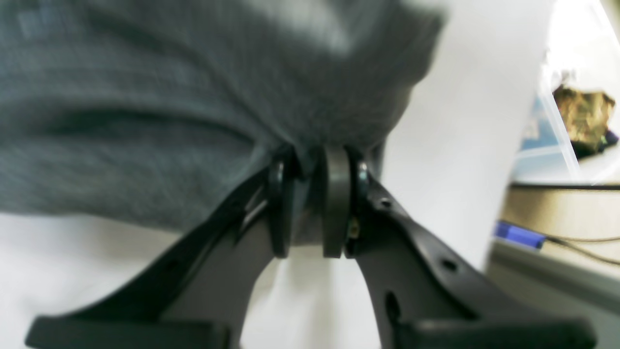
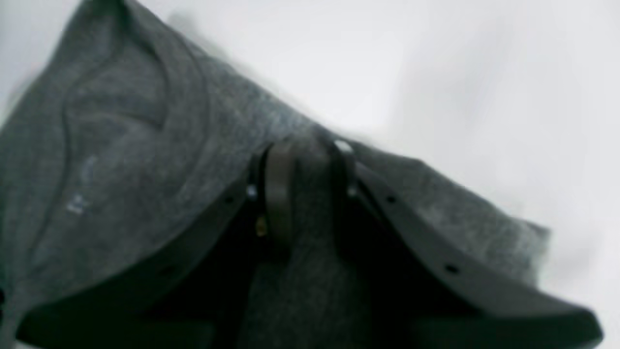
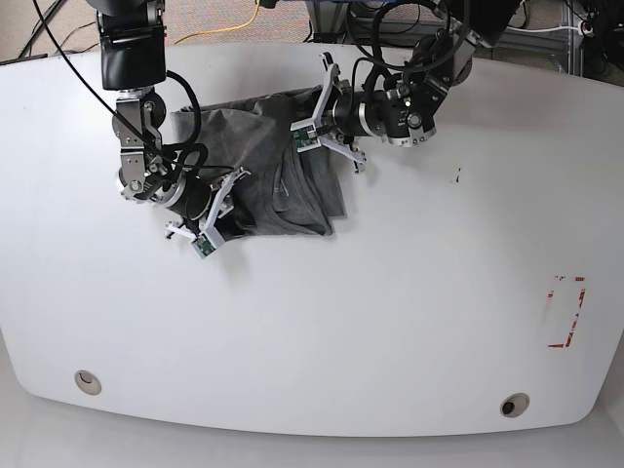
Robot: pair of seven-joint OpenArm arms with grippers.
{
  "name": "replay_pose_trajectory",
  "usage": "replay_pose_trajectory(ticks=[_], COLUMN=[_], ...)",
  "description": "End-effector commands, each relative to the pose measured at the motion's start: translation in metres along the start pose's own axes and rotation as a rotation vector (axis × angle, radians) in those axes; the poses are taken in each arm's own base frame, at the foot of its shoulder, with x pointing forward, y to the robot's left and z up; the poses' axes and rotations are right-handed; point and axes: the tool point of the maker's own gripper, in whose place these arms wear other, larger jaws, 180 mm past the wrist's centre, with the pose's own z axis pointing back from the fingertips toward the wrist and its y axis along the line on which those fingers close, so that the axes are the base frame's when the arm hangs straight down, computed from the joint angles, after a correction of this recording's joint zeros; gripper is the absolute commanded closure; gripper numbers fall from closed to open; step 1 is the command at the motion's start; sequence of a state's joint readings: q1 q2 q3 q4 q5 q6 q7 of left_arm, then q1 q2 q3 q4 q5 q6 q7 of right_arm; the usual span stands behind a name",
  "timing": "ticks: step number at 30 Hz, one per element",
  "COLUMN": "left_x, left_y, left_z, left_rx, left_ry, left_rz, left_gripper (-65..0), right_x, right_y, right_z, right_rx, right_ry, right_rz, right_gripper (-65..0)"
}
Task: Layout the t-shirt on the table in an organized manner, then fold the t-shirt properly
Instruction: 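Lift and fold the bundle edge with the left gripper over the body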
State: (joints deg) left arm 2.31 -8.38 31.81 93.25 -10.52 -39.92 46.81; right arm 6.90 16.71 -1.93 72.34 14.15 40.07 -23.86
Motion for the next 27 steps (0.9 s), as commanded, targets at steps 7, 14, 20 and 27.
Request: replay_pose_trajectory(ticks=[7, 14, 20, 27], left_x=[-0.016, -0.013, 0.011, 0.050], left_y=[0.053, 0.092, 0.120, 0.144], left_z=[-0.001, 0.001, -0.001, 0.007], left_rx=[0.046, 0.086, 0.113, 0.149], left_ry=[0.021, 0.009, -0.029, -0.091], left_rz=[0.019, 0.030, 0.032, -0.004], left_gripper=[-8.9, -8.9, -8.9, -8.9], right_x=[-0.014, -0.024, -0.002, 0.029], right_y=[-0.028, 0.009, 0.036, 0.028], right_z=[0.039, 0.054, 0.064, 0.088], right_rx=[-0.111, -0.086, -0.104, -0.182], right_ry=[-0.032, 0.024, -0.032, -0.055], right_rz=[-0.046, 0.005, 0.011, 0.081], right_gripper=[-13.0, -13.0, -13.0, -13.0])
